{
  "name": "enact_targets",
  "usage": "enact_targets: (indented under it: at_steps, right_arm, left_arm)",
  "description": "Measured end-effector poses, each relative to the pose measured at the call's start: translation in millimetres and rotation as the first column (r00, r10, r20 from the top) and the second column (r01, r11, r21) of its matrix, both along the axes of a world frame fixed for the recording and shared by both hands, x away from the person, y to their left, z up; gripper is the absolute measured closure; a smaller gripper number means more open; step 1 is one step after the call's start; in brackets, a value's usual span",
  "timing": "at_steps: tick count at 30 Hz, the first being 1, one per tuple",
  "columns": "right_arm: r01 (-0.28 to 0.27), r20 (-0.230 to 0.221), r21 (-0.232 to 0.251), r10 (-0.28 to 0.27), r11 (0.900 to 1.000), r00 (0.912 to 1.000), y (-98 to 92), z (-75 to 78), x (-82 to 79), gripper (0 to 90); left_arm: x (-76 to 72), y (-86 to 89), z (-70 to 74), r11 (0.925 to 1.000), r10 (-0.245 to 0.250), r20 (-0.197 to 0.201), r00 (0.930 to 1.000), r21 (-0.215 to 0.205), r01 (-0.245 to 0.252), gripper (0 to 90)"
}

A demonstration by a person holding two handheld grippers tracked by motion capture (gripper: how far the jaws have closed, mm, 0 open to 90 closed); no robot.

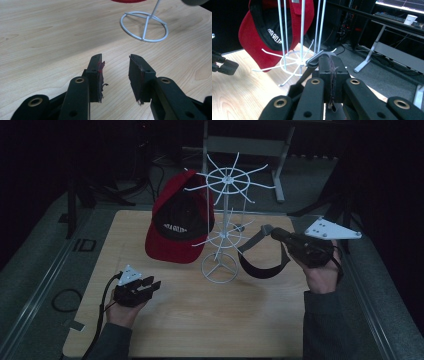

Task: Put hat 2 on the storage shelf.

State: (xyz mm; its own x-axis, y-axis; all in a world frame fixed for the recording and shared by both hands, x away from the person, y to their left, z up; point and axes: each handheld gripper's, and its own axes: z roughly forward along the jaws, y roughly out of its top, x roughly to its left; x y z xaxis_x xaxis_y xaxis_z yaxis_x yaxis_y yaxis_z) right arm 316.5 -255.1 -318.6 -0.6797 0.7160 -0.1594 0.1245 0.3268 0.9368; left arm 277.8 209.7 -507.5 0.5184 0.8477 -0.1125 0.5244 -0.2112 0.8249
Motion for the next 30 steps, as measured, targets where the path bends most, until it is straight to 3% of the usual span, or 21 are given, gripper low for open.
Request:
enact_targets:
  at_steps: [22, 30]
  right_arm:
    - [-0.027, 0.116, 0.007, 0.026, 1.0, 0.9929, -5.8, 55.5, -13.9, 89.0]
    - [-0.036, 0.158, 0.016, 0.033, 0.999, 0.9869, -3.5, 77.3, -6.9, 88.9]
  left_arm:
    - [1.1, -0.9, -1.1, 1.0, -0.006, -0.004, 1.0, 0.006, 0.006, 64.0]
    - [1.0, -0.1, -0.5, 1.0, -0.004, -0.002, 1.0, 0.003, 0.004, 64.0]
